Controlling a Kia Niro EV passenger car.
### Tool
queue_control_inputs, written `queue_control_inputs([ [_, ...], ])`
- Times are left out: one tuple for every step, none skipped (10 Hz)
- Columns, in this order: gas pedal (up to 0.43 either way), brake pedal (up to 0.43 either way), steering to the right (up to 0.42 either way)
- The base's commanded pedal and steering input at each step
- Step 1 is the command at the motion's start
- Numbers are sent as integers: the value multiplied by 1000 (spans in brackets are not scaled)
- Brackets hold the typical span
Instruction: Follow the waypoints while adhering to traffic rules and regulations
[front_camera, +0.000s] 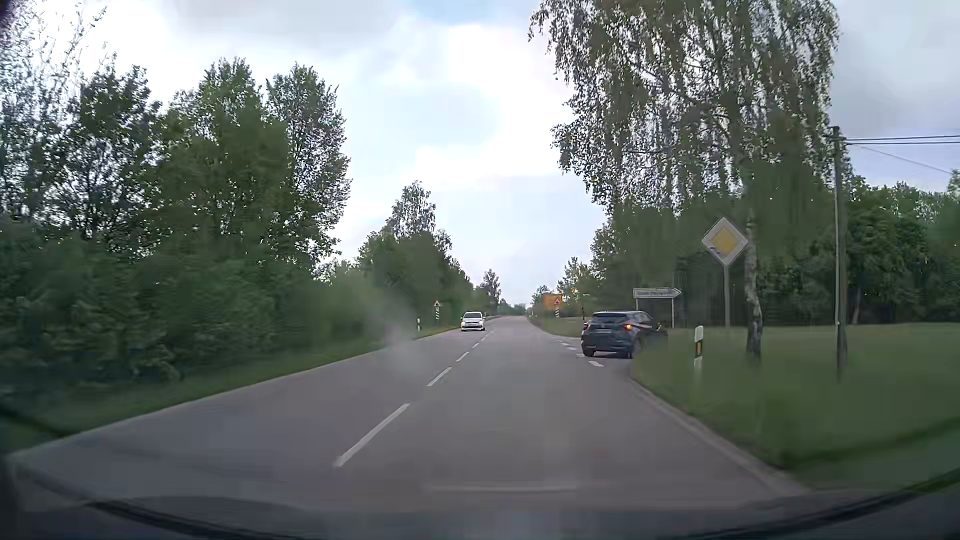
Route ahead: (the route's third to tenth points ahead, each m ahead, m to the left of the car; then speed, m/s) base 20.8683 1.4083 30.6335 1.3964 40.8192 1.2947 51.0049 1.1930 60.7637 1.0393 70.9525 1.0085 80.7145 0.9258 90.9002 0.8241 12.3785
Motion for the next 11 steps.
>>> queue_control_inputs([
  [319,0,0],
  [339,0,2],
  [339,0,2],
  [339,0,2],
  [339,0,2],
  [339,0,3],
  [339,0,2],
  [339,0,2],
  [339,0,2],
  [339,0,2],
  [339,0,2],
])
